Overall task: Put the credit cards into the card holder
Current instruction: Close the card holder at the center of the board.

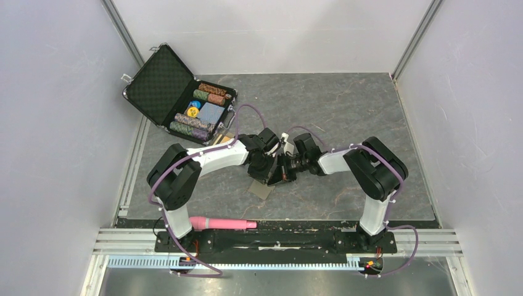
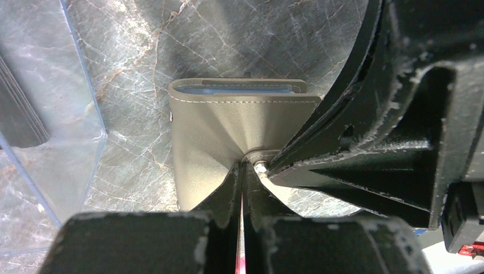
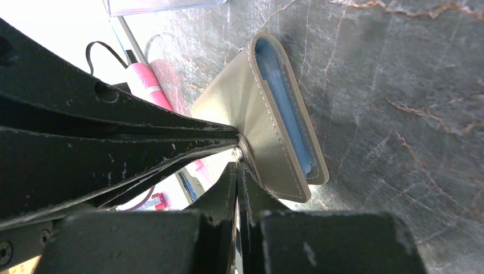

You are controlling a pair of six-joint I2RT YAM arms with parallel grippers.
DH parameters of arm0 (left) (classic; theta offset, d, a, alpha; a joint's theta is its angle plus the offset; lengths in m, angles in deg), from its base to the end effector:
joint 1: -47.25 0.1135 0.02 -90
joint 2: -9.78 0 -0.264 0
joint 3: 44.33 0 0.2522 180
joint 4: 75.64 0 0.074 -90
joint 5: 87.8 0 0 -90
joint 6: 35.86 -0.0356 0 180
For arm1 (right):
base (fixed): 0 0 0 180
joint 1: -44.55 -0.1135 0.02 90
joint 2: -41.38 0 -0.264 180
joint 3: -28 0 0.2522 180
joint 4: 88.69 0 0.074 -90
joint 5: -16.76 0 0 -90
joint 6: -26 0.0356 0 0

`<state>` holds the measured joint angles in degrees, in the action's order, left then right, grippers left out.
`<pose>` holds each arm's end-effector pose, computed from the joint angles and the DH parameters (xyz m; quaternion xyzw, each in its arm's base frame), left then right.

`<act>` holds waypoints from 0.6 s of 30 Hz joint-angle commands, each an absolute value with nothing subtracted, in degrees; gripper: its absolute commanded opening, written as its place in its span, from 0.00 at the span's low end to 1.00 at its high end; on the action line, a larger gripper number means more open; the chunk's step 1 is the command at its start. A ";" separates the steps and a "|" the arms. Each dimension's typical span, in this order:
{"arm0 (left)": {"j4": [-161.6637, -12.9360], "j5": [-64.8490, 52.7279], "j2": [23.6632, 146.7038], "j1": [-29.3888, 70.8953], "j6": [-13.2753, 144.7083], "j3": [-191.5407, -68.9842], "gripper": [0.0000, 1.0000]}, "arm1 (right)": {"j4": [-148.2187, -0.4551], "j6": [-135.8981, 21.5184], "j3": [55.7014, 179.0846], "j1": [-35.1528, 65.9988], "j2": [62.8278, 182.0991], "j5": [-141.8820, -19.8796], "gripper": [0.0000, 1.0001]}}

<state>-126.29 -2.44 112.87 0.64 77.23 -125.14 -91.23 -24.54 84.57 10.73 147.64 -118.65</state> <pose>0.2351 -0.2529 0.1704 0.2073 0.9661 -0.1176 0.0988 0.2554 0.2016 0.1020 -0.0986 0.8647 0.4894 0.0560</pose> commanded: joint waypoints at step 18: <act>-119.46 -2.35 108.64 0.06 77.08 -125.21 0.02 | -88.73 -27.03 83.92 9.92 144.67 -111.27 0.00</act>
